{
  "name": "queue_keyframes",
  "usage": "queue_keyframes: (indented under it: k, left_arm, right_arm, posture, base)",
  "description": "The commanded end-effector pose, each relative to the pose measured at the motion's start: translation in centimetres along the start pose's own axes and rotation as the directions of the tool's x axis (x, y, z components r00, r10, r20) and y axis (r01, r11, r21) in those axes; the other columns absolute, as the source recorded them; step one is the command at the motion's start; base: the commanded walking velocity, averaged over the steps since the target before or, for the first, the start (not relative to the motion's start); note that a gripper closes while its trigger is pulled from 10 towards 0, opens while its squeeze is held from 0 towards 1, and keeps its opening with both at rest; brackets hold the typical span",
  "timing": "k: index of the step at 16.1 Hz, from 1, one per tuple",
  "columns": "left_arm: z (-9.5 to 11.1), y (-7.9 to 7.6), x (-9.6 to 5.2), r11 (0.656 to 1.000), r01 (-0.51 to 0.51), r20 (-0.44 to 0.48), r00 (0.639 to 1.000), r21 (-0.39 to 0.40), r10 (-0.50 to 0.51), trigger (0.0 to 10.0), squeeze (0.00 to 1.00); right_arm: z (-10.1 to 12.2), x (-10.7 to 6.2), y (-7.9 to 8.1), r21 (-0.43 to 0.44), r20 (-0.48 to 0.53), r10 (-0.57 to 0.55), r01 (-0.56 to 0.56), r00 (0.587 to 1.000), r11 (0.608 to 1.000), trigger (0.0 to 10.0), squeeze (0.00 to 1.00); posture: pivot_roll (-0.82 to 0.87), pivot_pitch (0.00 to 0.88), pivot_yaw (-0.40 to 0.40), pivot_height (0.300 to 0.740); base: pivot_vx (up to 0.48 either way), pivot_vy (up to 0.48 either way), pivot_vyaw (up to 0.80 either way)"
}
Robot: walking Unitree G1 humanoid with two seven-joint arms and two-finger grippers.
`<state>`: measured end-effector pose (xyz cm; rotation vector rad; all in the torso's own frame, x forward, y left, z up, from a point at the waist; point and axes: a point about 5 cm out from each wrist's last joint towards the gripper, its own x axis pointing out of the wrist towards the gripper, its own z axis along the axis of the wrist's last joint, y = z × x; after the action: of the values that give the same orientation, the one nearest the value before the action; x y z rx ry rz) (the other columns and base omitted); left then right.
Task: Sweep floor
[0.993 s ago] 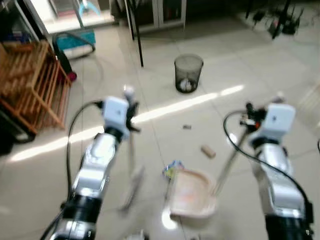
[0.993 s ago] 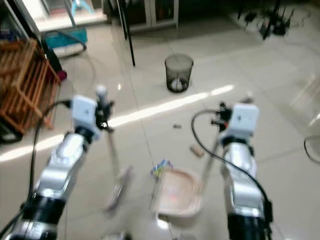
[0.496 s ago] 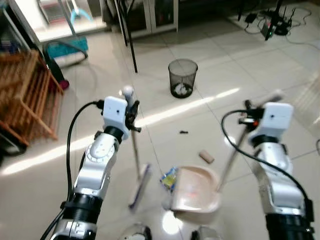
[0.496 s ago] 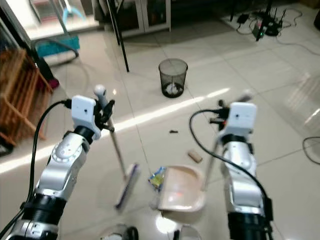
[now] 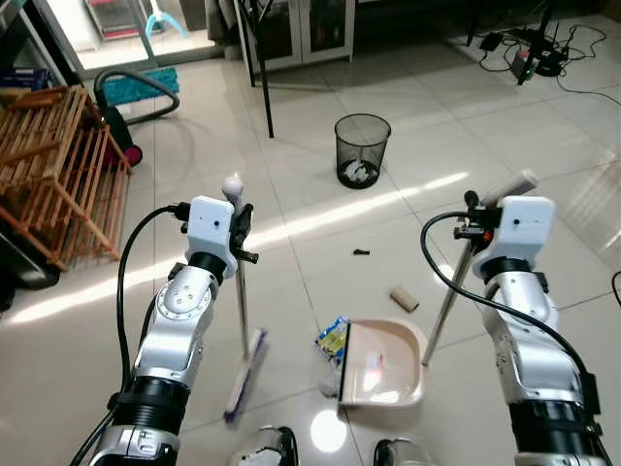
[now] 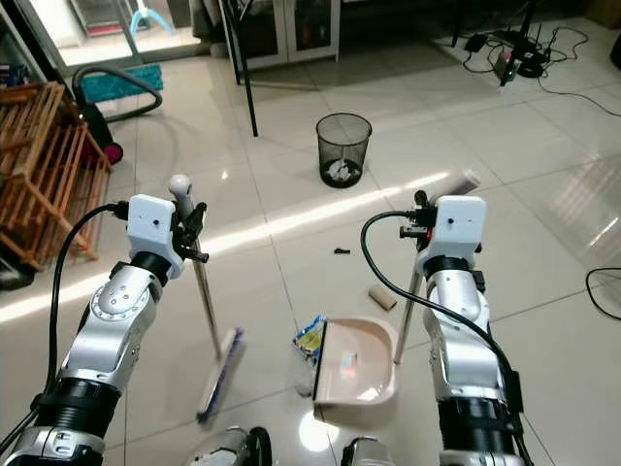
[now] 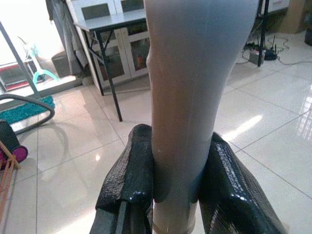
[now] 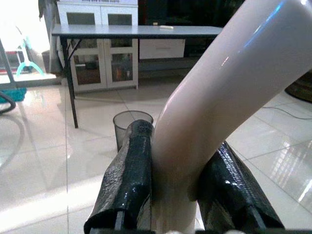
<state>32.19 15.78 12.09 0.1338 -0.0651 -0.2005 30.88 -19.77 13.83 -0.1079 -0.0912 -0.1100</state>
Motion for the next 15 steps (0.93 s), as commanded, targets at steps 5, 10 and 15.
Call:
queue_keyframes:
  k: [5, 10, 15]
  left_arm:
    - [-0.2, -0.4, 1.0, 1.000, 0.014, 0.083, 0.996, 0.026, -0.016, 10.0, 0.00]
    - [-0.9, -1.3, 1.0, 1.000, 0.001, 0.112, 0.994, 0.000, -0.001, 10.0, 0.00]
    - [-1.1, -1.6, 0.8, 1.000, 0.011, 0.128, 0.992, 0.004, -0.011, 10.0, 0.00]
  right_arm:
    - [-1.1, 0.9, 0.9, -0.056, 0.015, 0.012, -0.011, 1.000, 0.998, 10.0, 0.00]
    - [-0.7, 1.0, 1.1, -0.080, 0.094, -0.063, 0.070, 0.994, 0.994, 10.0, 0.00]
    - [1.0, 1.1, 0.7, -0.071, 0.178, -0.062, 0.076, 0.982, 0.995, 10.0, 0.00]
  posture:
    - [0.03, 0.284, 0.092, 0.740]
    - [0.03, 0.344, 0.087, 0.740]
    - [0.02, 0.372, 0.083, 0.740]
  base:
    - [0.000, 0.000, 0.00]
    - [0.000, 0.000, 0.00]
    - [0.000, 0.000, 0.00]
